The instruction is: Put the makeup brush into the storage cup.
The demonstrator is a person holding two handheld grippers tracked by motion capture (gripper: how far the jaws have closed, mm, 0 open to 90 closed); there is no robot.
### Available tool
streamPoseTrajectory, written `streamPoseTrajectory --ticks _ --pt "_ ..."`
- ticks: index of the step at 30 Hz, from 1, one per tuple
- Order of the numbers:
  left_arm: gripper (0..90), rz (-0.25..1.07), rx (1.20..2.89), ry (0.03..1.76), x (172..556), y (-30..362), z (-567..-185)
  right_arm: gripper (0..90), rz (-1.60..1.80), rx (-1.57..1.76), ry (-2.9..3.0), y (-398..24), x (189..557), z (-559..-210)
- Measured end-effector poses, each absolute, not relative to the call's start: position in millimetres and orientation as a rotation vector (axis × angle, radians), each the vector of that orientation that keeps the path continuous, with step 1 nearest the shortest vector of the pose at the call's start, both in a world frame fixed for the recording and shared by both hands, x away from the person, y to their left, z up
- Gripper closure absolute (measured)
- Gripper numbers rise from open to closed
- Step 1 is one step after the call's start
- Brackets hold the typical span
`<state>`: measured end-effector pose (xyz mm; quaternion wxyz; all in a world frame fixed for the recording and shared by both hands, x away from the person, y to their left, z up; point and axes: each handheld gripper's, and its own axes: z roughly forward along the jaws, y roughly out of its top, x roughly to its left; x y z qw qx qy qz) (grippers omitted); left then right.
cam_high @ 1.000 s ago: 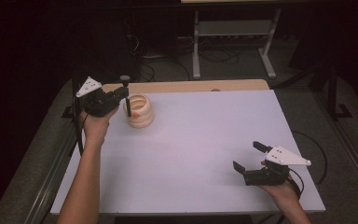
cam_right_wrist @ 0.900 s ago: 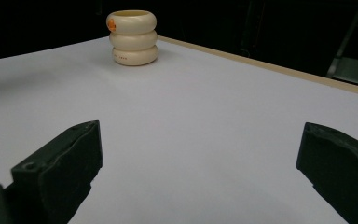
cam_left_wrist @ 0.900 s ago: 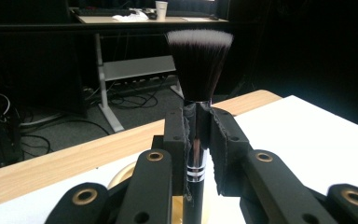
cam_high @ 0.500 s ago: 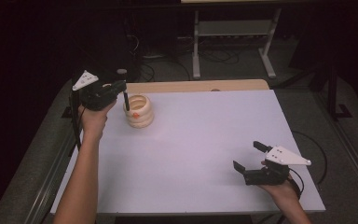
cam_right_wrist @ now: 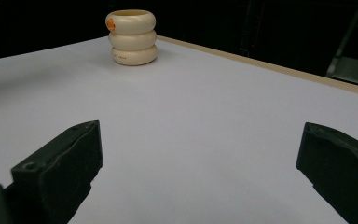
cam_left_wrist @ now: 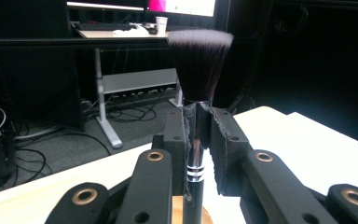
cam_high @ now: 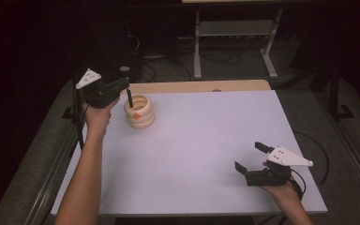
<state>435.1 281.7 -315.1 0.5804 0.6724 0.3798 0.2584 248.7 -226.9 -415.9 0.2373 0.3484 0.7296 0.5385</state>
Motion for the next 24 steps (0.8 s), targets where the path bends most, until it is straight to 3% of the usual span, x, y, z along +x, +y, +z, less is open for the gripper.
streamPoseTrajectory --ticks 24 --pt "77.3 0.597 1.613 0.919 454 275 -337 0.0 1.48 0.97 1.998 -227 247 -416"
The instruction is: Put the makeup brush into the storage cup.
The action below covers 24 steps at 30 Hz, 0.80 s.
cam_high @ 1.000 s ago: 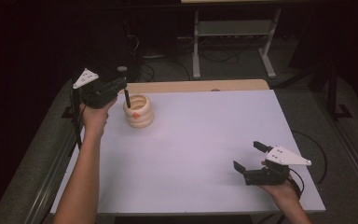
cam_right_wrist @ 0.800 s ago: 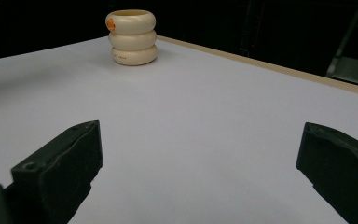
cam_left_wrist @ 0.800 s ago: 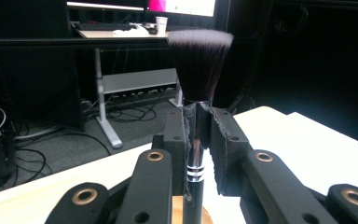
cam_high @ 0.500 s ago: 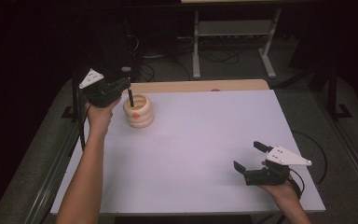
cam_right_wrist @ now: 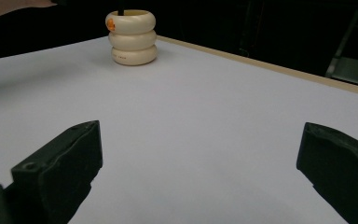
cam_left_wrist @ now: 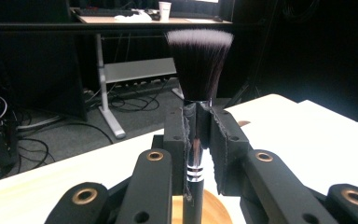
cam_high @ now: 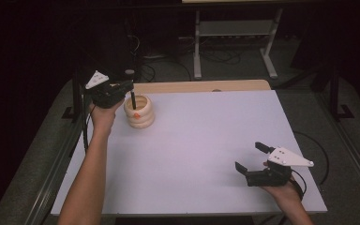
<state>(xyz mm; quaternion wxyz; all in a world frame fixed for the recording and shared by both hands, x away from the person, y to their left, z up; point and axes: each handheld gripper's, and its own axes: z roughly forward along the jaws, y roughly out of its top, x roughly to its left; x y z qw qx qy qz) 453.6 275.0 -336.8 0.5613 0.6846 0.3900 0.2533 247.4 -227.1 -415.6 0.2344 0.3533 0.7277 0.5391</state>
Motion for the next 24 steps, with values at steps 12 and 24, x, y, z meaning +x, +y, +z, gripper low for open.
streamPoseTrajectory --ticks 12,24 --pt "77.3 0.586 1.654 0.938 456 273 -352 0.0 1.479 0.969 1.998 -228 247 -416" --pt "77.3 0.563 1.653 0.966 456 278 -364 0.0 1.479 0.966 1.996 -227 247 -416"
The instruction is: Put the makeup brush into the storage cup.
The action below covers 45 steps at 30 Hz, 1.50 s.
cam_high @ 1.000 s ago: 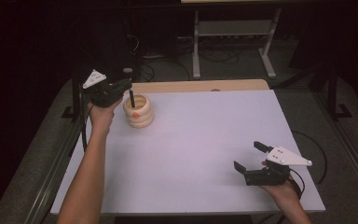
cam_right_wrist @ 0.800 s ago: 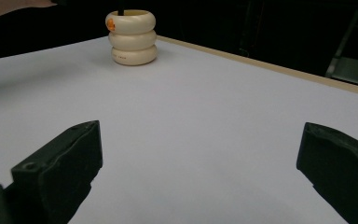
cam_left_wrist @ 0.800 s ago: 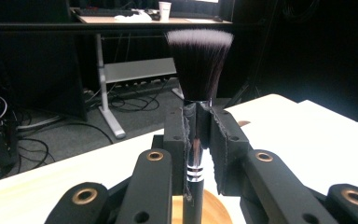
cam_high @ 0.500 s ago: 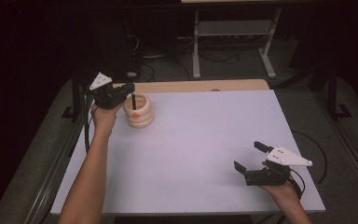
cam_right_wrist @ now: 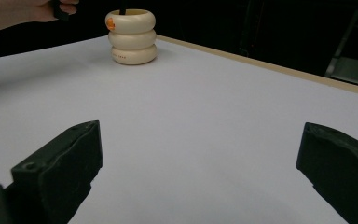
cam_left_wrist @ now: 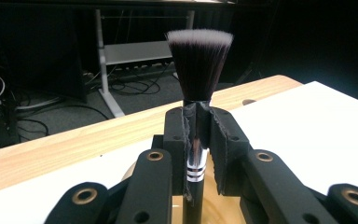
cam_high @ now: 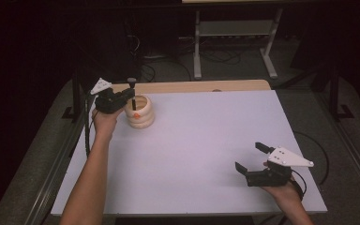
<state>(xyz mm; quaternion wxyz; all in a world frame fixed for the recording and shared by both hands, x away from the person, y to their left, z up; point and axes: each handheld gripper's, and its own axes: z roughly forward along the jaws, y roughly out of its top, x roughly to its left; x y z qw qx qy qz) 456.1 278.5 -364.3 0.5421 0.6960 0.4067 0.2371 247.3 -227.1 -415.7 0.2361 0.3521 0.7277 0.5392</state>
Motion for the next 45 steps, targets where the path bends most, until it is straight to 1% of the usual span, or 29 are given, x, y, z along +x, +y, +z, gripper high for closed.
streamPoseTrajectory --ticks 9,13,16,17,18,25,30,34,45 --pt "76.2 0.538 1.671 0.973 456 282 -369 0.0 1.477 0.964 1.996 -227 247 -416" --pt "60.2 0.529 1.69 0.97 456 281 -371 0.0 1.476 0.962 1.997 -227 247 -416" --pt "53.3 0.511 1.673 0.975 456 281 -371 0.0 1.472 0.951 1.998 -227 248 -416" --pt "53.3 0.511 1.673 0.975 456 281 -371 0.0 1.472 0.956 2.0 -227 248 -416" --pt "45.9 0.5 1.689 0.967 455 282 -371 0.0 1.473 0.956 1.999 -227 248 -416" --pt "33.8 0.481 1.717 0.931 451 283 -371 0.0 1.474 0.959 2.0 -227 248 -416" --pt "19.7 0.503 1.74 0.907 448 279 -369 0.0 1.473 0.952 2.0 -227 248 -416" --pt "10.9 0.506 1.772 0.889 446 273 -368 0.0 1.474 0.955 1.999 -227 248 -416" --pt "12.5 0.542 1.805 0.942 440 265 -365 0.0 1.474 0.953 1.995 -228 249 -416"
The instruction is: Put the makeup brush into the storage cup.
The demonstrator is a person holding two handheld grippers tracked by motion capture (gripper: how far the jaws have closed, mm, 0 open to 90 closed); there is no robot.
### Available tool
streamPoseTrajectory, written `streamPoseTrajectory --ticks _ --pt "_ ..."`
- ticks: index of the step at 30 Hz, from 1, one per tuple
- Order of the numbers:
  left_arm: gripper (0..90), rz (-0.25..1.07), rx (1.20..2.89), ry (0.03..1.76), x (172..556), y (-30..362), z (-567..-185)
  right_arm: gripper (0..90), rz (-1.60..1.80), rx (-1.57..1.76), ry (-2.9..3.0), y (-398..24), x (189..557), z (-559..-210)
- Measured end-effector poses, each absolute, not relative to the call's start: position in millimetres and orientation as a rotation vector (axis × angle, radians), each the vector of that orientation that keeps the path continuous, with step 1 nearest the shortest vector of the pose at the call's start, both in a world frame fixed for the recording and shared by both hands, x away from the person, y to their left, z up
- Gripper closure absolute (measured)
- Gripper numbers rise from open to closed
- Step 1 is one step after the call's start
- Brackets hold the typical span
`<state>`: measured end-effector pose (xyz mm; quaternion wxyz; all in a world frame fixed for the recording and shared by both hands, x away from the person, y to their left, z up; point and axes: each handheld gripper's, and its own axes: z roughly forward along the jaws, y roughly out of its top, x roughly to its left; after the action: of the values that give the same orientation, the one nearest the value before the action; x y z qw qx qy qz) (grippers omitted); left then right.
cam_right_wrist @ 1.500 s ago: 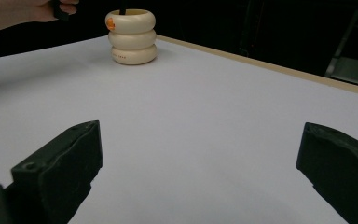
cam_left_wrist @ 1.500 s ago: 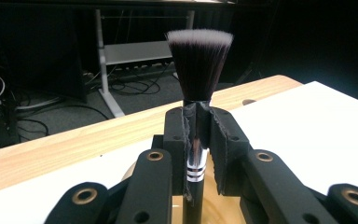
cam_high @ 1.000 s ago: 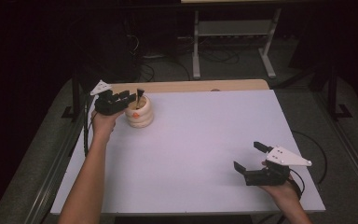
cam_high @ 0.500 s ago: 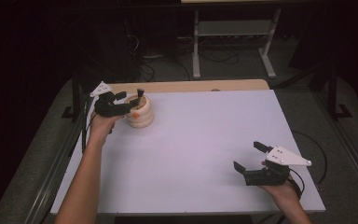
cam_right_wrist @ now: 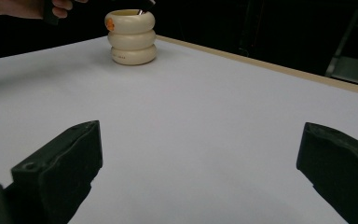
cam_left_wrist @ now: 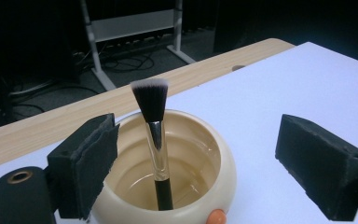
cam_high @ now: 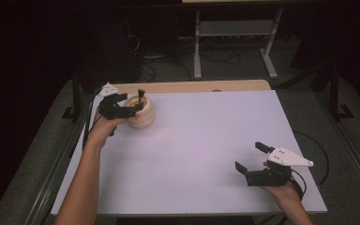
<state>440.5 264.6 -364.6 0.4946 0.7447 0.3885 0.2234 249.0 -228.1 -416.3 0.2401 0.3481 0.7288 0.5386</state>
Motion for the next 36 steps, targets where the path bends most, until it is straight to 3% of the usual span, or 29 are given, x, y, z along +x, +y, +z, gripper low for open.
streamPoseTrajectory --ticks 36 --pt "12.7 0.525 1.828 0.986 397 264 -370 0.0 1.468 0.951 1.995 -228 250 -416"
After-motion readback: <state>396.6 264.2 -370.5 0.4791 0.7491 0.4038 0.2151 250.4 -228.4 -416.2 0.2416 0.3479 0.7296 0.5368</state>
